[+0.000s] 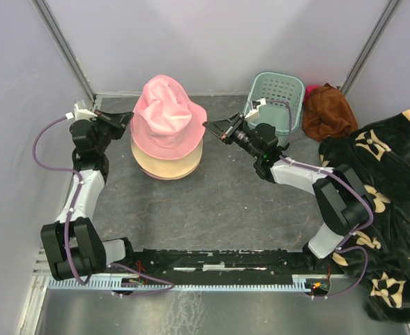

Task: Stack the hats
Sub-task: Stack the hat on the hat.

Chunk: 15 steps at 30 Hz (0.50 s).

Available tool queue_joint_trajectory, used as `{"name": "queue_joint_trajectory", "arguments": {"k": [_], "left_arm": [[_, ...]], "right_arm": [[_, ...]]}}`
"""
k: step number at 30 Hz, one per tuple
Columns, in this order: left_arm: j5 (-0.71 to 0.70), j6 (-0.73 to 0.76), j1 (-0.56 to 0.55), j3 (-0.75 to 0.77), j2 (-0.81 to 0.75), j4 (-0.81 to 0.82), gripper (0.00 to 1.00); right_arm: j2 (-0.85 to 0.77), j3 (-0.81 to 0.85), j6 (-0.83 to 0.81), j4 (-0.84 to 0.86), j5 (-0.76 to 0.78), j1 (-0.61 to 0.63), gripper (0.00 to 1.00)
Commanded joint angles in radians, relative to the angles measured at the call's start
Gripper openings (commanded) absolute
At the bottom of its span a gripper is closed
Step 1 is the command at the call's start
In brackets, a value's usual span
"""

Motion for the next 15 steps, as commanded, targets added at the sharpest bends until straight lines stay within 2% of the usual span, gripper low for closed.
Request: {"name": "queue_joint_trajectory", "arguments": {"k": [1, 7, 15], "left_arm": [[0.012, 0.113, -0.037, 0.082, 0.03, -0.07, 0.03], [-0.012, 0.177, -0.044, 0.097, 0.039, -0.162, 0.03], [-0.05, 0.213, -0.044, 0.034, 0.005, -0.204, 0.03]], "right_arm": [[0.042, -0.005, 0.039, 0.101, 0.017, -0.013, 0.01], [0.074, -0.009, 0.036, 0.093, 0.019, -0.016, 0.01], [0.078, -0.019, 0.016, 0.074, -0.01, -0.008, 0.01]]}}
